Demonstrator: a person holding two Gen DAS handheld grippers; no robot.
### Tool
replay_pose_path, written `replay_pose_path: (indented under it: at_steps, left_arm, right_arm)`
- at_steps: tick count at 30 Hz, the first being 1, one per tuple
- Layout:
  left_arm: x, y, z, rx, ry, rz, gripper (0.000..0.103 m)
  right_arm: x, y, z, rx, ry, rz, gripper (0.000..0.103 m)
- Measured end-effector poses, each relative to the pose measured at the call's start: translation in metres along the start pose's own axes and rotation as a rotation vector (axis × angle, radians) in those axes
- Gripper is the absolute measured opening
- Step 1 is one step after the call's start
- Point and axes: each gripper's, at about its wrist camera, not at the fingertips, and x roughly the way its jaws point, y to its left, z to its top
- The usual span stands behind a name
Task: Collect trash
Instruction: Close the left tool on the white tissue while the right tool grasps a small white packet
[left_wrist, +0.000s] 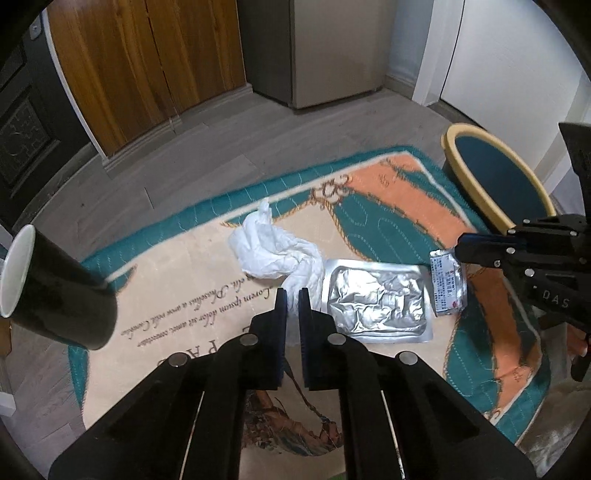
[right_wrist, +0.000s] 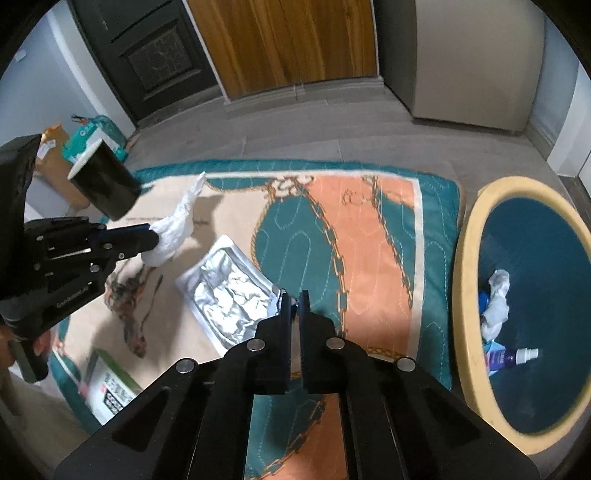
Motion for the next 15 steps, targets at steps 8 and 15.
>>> replay_pose_path:
  at_steps: [8, 15]
  left_arm:
    - [-0.033, 0.001, -0.001, -0.001, -0.064, 0.008, 0.006]
    - [-0.066, -0.006, 0.003, -0.011, -0.138, 0.008, 0.006]
  right_arm:
    - [-0.025, 0.01, 0.001, -0.009, -0.054, -0.017, 0.004]
    - [-0.058, 0.008, 0.008, 0.038, -0.133, -0.022, 0.004]
